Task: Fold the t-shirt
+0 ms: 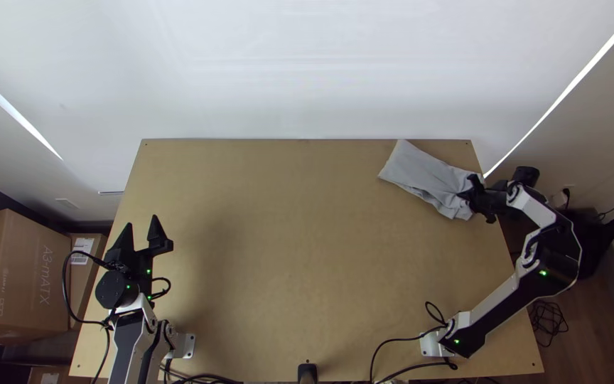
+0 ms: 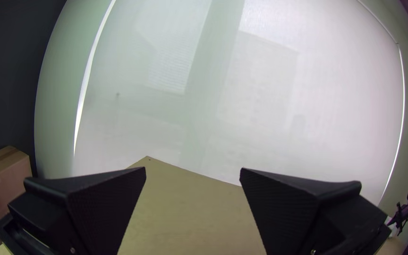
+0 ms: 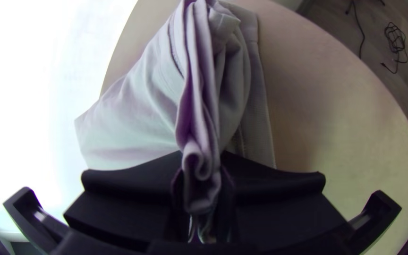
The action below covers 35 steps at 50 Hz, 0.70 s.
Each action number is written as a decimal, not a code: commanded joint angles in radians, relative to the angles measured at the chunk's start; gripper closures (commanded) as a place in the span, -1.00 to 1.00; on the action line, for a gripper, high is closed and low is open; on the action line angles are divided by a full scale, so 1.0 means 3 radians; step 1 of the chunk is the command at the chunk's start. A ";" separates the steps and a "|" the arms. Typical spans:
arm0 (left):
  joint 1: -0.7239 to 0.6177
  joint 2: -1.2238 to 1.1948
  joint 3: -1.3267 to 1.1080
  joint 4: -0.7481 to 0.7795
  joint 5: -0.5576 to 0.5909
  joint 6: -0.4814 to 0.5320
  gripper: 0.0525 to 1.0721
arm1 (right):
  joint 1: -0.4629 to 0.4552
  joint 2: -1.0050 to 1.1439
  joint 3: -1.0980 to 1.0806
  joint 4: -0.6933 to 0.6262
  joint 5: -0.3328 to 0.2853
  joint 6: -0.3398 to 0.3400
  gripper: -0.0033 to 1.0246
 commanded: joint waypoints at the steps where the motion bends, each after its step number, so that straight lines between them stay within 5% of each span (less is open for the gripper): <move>1: -0.0016 -0.0063 -0.0121 0.0027 -0.0032 -0.0066 -0.91 | -0.0150 -0.0209 -0.0179 -0.0007 0.0072 -0.0054 -0.09; 3: -0.0016 -0.0073 -0.0141 0.0027 -0.0032 -0.0066 -0.91 | -0.0191 -0.0281 -0.0225 -0.0012 0.0077 -0.0085 -0.82; 4: -0.0016 -0.0083 -0.0146 0.0027 -0.0032 -0.0066 -0.91 | -0.0211 -0.0317 -0.0240 -0.0022 0.0087 -0.0106 -0.94; 20: -0.0103 -0.0344 -0.0228 0.0027 -0.0032 -0.0123 -0.91 | -0.0605 -0.1477 -0.0690 -0.0027 0.0246 -0.0602 -0.93; 35: -0.0159 -0.1050 -0.0279 -0.0423 -0.0027 -0.0123 -0.91 | -0.0636 -0.3380 -0.1462 0.0039 0.0578 -0.1190 -0.93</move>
